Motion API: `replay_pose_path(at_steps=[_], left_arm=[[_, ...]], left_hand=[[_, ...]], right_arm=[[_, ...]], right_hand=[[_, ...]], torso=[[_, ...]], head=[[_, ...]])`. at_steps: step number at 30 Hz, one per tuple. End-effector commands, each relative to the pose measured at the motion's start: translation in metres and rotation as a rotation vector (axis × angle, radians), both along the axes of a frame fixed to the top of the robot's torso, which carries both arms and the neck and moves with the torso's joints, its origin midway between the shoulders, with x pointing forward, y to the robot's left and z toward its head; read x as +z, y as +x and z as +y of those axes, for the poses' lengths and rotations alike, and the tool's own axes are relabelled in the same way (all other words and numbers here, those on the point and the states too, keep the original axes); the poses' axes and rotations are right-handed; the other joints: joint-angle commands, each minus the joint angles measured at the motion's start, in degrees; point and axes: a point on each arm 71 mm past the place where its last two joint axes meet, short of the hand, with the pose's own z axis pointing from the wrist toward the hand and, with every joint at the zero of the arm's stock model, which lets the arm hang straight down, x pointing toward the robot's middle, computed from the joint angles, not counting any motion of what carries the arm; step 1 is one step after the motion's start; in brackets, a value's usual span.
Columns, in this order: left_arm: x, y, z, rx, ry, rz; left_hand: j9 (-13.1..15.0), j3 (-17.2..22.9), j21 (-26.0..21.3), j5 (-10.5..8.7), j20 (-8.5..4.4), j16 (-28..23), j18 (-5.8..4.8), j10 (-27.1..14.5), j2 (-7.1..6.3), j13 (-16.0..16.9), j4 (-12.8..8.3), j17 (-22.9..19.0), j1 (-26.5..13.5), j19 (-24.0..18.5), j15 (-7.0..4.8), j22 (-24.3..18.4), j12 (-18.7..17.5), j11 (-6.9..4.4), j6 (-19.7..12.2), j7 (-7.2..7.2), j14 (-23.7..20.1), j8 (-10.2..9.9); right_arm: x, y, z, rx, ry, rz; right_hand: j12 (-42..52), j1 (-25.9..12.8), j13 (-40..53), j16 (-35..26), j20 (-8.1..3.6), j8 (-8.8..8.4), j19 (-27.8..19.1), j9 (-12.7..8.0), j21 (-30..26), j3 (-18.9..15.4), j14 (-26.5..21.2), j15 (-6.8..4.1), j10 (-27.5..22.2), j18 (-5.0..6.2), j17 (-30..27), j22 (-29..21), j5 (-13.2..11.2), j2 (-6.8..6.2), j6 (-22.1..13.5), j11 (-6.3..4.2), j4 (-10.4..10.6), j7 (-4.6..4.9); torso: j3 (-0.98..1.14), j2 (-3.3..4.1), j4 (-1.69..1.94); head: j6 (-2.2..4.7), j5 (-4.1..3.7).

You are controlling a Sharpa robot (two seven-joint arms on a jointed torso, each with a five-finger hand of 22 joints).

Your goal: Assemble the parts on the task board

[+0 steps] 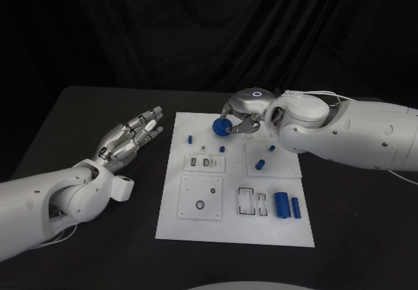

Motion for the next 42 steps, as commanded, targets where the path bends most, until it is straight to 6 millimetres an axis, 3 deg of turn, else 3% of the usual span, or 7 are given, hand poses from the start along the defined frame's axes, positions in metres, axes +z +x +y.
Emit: replay_pose_path(at_steps=[1, 7, 13, 19, 25, 34, 42], left_arm=[[0.013, -0.003, 0.000, -0.012, -0.100, -0.158], [0.012, -0.002, -0.001, -0.017, -0.100, -0.156], [0.012, -0.001, -0.002, -0.020, -0.101, -0.155], [0.012, -0.001, -0.002, -0.022, -0.101, -0.153], [0.012, -0.001, -0.002, -0.025, -0.102, -0.151], [0.012, -0.001, -0.002, -0.026, -0.102, -0.149], [0.011, 0.000, -0.002, -0.027, -0.102, -0.148]], left_hand=[[0.1, 0.3, 0.2, 0.20, 0.33, -0.2, 1.03, -0.2, 0.09, 0.0, 0.0, -0.1, 0.6, 0.0, 0.32, 0.0, 0.0, 0.33, -0.2, 0.30, 0.0, -0.2], [0.1, 0.4, 0.2, 0.32, 0.38, -0.2, 1.03, -0.1, 0.11, 0.0, 0.0, -0.1, 0.8, 0.0, 0.44, 0.0, 0.0, 0.43, 0.0, 0.65, 0.0, -0.1], [0.1, 0.4, 0.2, 0.36, 0.42, -0.2, 1.03, -0.1, 0.12, 0.0, 0.0, -0.1, 0.9, 0.0, 0.48, 0.0, 0.0, 0.43, 0.4, 0.96, 0.0, -0.1], [0.2, 0.4, 0.2, 0.39, 0.43, -0.1, 1.03, -0.2, 0.13, 0.0, 0.0, -0.1, 0.9, 0.0, 0.51, 0.0, 0.0, 0.42, 0.5, 1.17, 0.0, 0.0], [0.2, 0.5, 0.2, 0.46, 0.46, -0.1, 1.03, -0.2, 0.14, 0.0, 0.0, -0.1, 1.0, 0.1, 0.55, 0.0, 0.0, 0.42, 0.7, 1.47, 0.1, 0.0], [0.2, 0.5, 0.2, 0.52, 0.50, -0.1, 1.04, -0.2, 0.15, 0.0, 0.0, 0.0, 1.1, 0.1, 0.57, 0.0, 0.0, 0.38, 0.9, 1.89, 0.1, 0.0], [0.2, 0.6, 0.2, 0.55, 0.52, -0.1, 1.04, -0.2, 0.16, -0.1, 0.0, 0.0, 1.2, 0.1, 0.56, 0.0, 0.0, 0.33, 1.1, 2.16, 0.1, 0.0]], right_arm=[[-0.005, 0.001, 0.004, 0.014, -0.027, 0.021], [-0.010, 0.003, 0.011, 0.017, -0.038, 0.031], [-0.011, 0.005, 0.014, 0.009, -0.048, 0.038], [-0.012, 0.006, 0.015, 0.002, -0.053, 0.042], [-0.014, 0.006, 0.016, 0.001, -0.059, 0.048], [-0.015, 0.007, 0.016, -0.004, -0.065, 0.053], [-0.014, 0.006, 0.012, 0.000, -0.055, 0.047]], right_hand=[[0.2, -0.5, 15.1, 0.2, 0.30, 6.27, 2.4, 13.3, -0.1, 0.3, 6.0, 0.43, 6.1, -0.30, 15.1, 11.0, 0.1, 0.27, 1.5, 0.50, 0.0, -1.69], [0.2, -0.6, 15.1, 0.2, 0.47, 5.74, 2.3, 13.2, -0.2, 0.5, 6.0, 0.58, 6.1, -0.27, 15.1, 10.9, 0.0, 0.21, 0.9, 0.63, -0.1, -1.47], [0.2, -1.0, 15.1, 0.2, 0.95, 3.27, 2.0, 12.7, -0.7, 1.5, 6.0, 1.01, 6.1, -0.12, 15.1, 10.6, -0.4, -0.17, -1.2, 1.12, -0.2, -0.71], [0.2, -1.3, 15.1, 0.2, 1.27, 0.36, 1.3, 11.6, -1.5, 2.6, 6.0, 1.25, 6.1, 0.16, 15.1, 9.9, -0.6, -0.67, -3.4, 1.37, -0.3, -0.35], [0.2, -1.6, 15.1, -0.1, 1.19, -4.45, 1.0, 8.8, -2.1, 4.1, 5.9, 1.09, 6.1, 0.33, 14.6, 9.6, -1.6, -1.26, -8.8, 1.07, -0.5, -0.74], [0.2, -1.5, 15.1, -0.7, 1.06, -5.22, 0.2, 7.1, -3.2, 4.7, 5.6, 0.98, 6.1, 0.64, 13.8, 8.8, -1.6, -1.47, -11.4, 1.00, -1.0, -0.78], [0.2, -0.8, 15.1, -1.4, 0.99, -5.61, -0.5, 3.0, -4.4, 5.8, 5.3, 0.91, 6.1, 0.94, 12.9, 8.1, -0.9, -1.60, -20.2, 0.88, -2.5, -0.96]], torso=[[-0.09, 0.01, 0.10], [-0.04, 0.01, 0.20], [0.02, 0.01, 0.04], [0.07, -0.02, -0.03], [0.05, -0.04, -0.06], [0.05, -0.06, -0.03], [0.03, -0.06, 0.00]], head=[[-0.18, -0.12], [-0.31, -0.25], [-0.40, -0.24], [-0.49, -0.13], [-0.53, -0.10], [-0.63, -0.04], [-0.62, 0.01]])
